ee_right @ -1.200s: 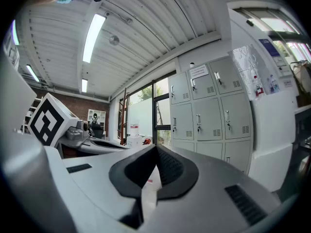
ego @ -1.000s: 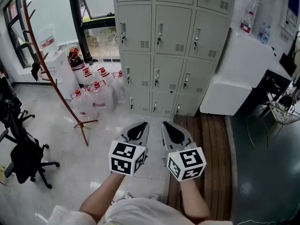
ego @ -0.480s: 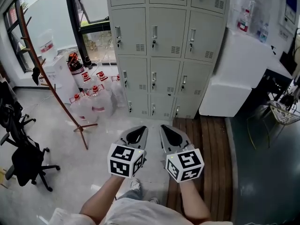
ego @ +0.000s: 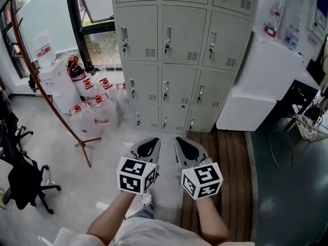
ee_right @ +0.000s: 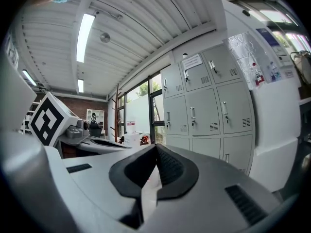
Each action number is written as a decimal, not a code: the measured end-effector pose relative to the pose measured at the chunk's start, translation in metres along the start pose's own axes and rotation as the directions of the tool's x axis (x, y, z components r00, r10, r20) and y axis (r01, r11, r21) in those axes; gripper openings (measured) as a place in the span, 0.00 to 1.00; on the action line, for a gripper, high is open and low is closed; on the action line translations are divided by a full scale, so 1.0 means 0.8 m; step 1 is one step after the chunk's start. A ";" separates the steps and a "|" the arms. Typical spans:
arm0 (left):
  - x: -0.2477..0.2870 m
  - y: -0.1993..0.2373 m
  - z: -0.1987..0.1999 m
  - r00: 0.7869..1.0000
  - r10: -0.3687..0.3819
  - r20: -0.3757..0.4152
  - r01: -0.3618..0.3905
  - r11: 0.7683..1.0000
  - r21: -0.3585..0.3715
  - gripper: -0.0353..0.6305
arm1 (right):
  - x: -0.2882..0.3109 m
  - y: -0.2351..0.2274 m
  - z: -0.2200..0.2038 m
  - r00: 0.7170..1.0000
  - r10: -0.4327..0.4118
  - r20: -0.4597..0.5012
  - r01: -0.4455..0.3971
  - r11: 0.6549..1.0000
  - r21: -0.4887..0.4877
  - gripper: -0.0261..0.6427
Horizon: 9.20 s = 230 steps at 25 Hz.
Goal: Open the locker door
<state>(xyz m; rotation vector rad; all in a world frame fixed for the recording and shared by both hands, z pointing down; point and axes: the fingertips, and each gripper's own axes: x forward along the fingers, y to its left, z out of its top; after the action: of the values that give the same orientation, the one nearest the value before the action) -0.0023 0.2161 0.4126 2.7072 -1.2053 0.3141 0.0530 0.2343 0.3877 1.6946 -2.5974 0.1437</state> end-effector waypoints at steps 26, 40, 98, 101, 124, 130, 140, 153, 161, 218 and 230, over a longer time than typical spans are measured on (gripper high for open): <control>0.144 0.261 0.078 0.993 -0.104 0.054 0.107 0.992 -0.061 0.06 | 0.304 -0.017 0.056 0.997 -0.062 -0.049 0.057 0.995 -0.082 0.04; 0.192 0.315 0.103 0.991 -0.113 0.077 0.116 0.993 -0.029 0.06 | 0.376 -0.041 0.077 0.998 -0.064 -0.006 0.063 0.993 -0.100 0.04; 0.610 0.438 0.233 0.990 -0.139 0.031 0.138 0.990 0.028 0.06 | 0.678 -0.389 0.167 0.990 -0.086 0.109 0.096 0.991 -0.089 0.05; 0.616 0.444 0.238 0.985 -0.171 0.035 0.170 0.985 0.037 0.06 | 0.684 -0.389 0.173 0.986 -0.115 0.118 0.127 0.987 -0.103 0.07; 0.638 0.464 0.253 0.928 -0.371 0.034 0.366 0.926 0.093 0.06 | 0.729 -0.395 0.188 0.959 -0.257 0.122 0.267 0.961 -0.069 0.24; 0.631 0.465 0.249 0.915 -0.401 0.030 0.397 0.913 0.092 0.06 | 0.727 -0.396 0.188 0.952 -0.277 0.129 0.284 0.958 -0.045 0.24; 0.616 0.461 0.239 0.893 -0.451 0.015 0.447 0.889 0.094 0.06 | 0.706 -0.382 0.187 0.946 -0.294 0.137 0.300 0.954 -0.021 0.23; 0.601 0.427 0.232 0.835 -0.551 -0.008 0.548 0.829 0.114 0.06 | 0.649 -0.358 0.181 0.932 -0.329 0.152 0.336 0.942 -0.020 0.24; 0.594 0.404 0.222 0.800 -0.600 -0.018 0.598 0.795 0.099 0.06 | 0.612 -0.349 0.178 0.922 -0.355 0.158 0.363 0.931 -0.026 0.28; 0.582 0.094 0.219 0.707 -0.706 -0.029 0.702 0.697 0.146 0.06 | 0.319 -0.452 0.155 0.886 -0.436 0.156 0.450 0.891 -0.066 0.19; 0.593 0.070 0.214 0.742 -0.671 -0.022 0.666 0.732 0.141 0.06 | 0.283 -0.498 0.152 0.877 -0.454 0.160 0.466 0.883 -0.053 0.16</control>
<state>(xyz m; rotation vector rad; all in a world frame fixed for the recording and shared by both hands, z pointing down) 0.2873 -0.1989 0.3723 3.0409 -0.1339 0.2544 0.3285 -0.1432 0.3078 2.3013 -2.1554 -0.1144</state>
